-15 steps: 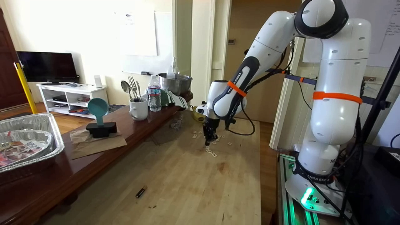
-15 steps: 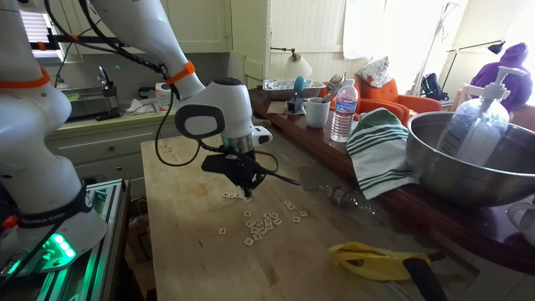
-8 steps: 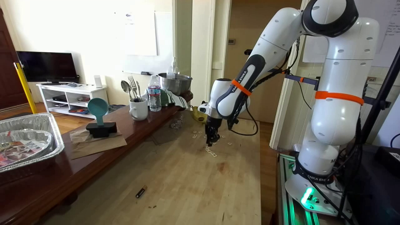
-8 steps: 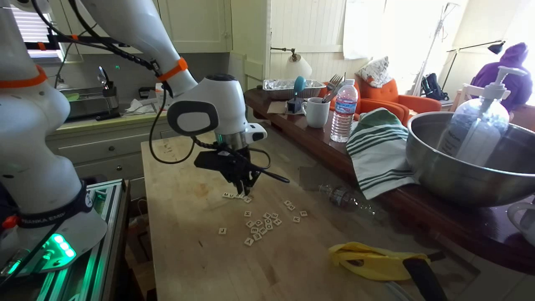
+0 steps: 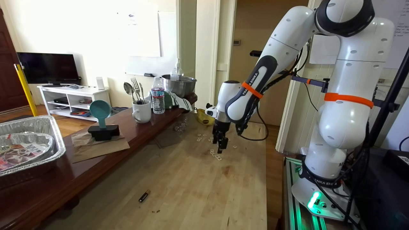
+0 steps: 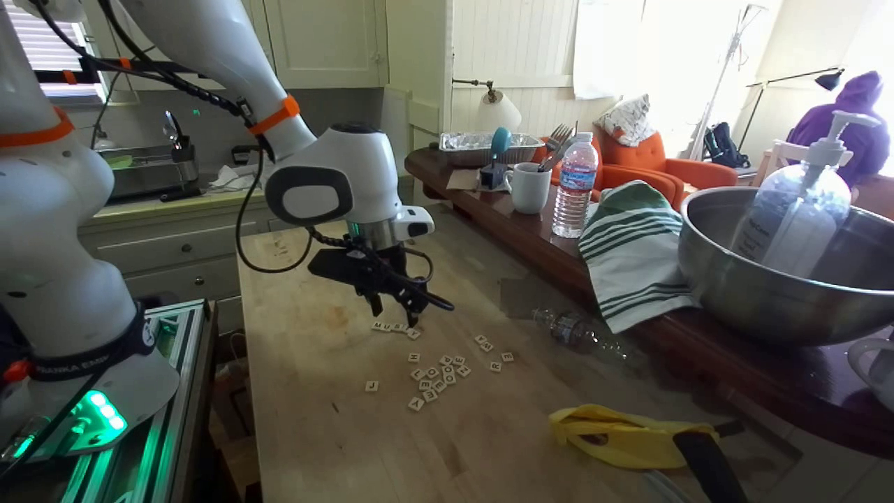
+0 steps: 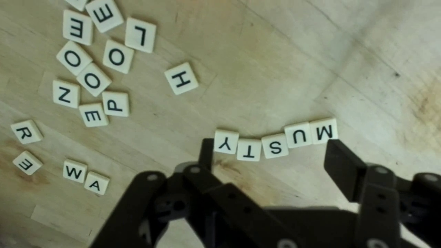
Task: Add the tile letter y to the already spelt word
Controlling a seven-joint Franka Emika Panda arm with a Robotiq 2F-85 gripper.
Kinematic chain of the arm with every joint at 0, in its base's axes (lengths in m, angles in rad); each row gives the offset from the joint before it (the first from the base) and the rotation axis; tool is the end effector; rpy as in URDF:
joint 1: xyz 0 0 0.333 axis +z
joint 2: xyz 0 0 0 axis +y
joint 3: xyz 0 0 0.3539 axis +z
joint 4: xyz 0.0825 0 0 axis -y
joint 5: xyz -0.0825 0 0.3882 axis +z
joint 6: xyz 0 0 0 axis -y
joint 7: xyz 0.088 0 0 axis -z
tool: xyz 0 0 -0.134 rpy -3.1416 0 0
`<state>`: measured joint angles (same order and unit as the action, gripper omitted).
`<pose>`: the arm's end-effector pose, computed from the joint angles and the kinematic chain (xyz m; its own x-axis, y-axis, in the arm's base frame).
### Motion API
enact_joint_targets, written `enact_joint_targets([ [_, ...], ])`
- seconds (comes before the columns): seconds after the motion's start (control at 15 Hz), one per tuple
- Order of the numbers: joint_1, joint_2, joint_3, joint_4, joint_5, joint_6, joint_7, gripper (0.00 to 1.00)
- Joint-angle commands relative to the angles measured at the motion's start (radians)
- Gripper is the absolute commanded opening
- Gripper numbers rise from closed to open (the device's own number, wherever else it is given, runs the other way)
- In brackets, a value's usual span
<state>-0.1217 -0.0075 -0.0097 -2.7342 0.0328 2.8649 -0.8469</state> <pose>0.4136 -0.0562 0.2449 0.7677 0.6328 0.1011 0.6258 -0.7743 0.0943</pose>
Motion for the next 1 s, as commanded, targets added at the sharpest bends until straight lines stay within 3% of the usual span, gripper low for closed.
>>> enact_joint_targets([
  [0.0,0.026,-0.05,-0.022,-0.038,-0.049,-0.032,0.068,1.0],
  [0.53,0.037,-0.045,-0.03,-0.012,-0.114,-0.059,0.139,1.0],
  [0.6,0.042,-0.021,-0.034,-0.012,-0.078,-0.013,0.097,1.0],
  [0.93,0.043,-0.025,-0.035,-0.012,-0.088,-0.018,0.112,1.0],
])
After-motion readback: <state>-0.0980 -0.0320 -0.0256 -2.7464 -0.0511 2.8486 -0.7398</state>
